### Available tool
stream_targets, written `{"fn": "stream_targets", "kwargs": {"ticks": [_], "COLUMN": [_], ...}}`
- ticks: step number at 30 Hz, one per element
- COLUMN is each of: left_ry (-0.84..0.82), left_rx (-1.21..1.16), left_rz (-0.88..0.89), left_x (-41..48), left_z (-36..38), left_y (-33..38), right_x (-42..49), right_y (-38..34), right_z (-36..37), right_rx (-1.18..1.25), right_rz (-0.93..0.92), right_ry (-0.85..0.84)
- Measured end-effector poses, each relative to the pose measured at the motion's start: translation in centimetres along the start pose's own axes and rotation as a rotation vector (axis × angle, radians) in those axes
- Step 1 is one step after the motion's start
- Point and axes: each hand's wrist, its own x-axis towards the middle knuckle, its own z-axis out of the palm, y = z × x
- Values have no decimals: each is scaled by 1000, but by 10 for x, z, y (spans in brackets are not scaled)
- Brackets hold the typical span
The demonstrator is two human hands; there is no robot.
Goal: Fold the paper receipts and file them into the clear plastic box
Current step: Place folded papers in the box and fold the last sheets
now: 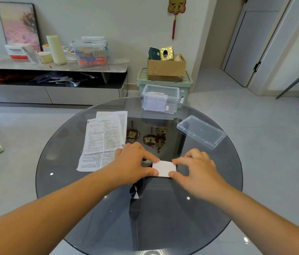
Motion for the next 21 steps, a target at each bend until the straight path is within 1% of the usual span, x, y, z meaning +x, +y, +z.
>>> {"fn": "stream_targets", "kwargs": {"ticks": [2,3,8,11,13,17,19,21], "left_ry": [3,2,-70,-67,-52,-22,-8,15], "left_rx": [-23,-29,0,-40,-76,-188,-248,-303], "left_rz": [14,27,60,81,88,103,94,87], "left_x": [0,0,2,1,1,1,2,7], "left_z": [-1,0,-2,-3,-4,-5,-8,-16], "left_y": [1,2,6,6,6,9,8,6], "right_x": [11,16,37,40,42,42,42,46], "right_y": [-3,-5,-20,-22,-21,-19,-17,-15], "right_z": [-4,-8,-23,-24,-24,-21,-22,-26], "right_rx": [133,159,65,53,97,306,331,358], "right_rz": [-33,-43,-43,-59,-64,-51,-73,-100], "right_ry": [-36,-58,-198,-242,-247,-273,-239,-160]}}
